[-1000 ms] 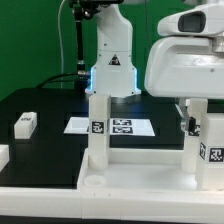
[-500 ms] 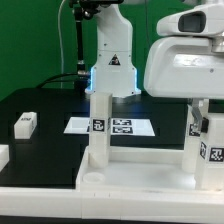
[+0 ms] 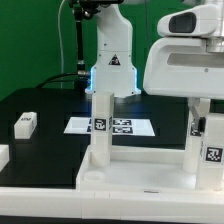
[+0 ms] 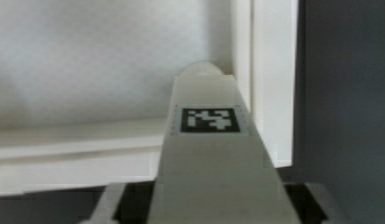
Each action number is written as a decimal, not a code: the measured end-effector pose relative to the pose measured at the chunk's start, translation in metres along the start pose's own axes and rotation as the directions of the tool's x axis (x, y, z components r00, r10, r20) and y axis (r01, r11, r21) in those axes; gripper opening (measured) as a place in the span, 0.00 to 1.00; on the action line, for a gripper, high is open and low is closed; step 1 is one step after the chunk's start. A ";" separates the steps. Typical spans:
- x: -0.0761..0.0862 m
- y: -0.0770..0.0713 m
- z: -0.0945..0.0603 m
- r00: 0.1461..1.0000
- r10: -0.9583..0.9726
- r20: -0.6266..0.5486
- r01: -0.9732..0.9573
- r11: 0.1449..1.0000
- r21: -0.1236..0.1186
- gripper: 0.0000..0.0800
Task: Assemble desk
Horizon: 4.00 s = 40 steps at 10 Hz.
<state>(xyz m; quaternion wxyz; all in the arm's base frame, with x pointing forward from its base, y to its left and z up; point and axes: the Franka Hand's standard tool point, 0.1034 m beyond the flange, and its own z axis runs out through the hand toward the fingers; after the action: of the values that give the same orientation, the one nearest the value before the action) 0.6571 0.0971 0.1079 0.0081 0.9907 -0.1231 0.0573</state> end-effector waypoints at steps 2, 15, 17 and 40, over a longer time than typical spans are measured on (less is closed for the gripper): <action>0.002 0.010 0.001 0.979 0.202 -0.002 -0.202 0.979 -0.010 0.36; -0.002 0.074 -0.077 0.916 0.401 -0.008 -0.401 0.916 0.031 0.81; 0.003 0.103 -0.082 0.929 0.369 -0.023 -0.368 0.929 0.028 0.81; -0.084 0.303 -0.009 0.983 0.174 -0.058 -0.177 0.983 -0.047 0.81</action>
Offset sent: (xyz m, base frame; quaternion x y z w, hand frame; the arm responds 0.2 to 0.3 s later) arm -0.0057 0.0044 -0.0027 0.0195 -0.0019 0.2903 0.9567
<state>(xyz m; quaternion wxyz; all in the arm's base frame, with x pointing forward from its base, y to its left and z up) 0.5005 -0.1761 0.1082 0.0321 0.9736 -0.2110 0.0813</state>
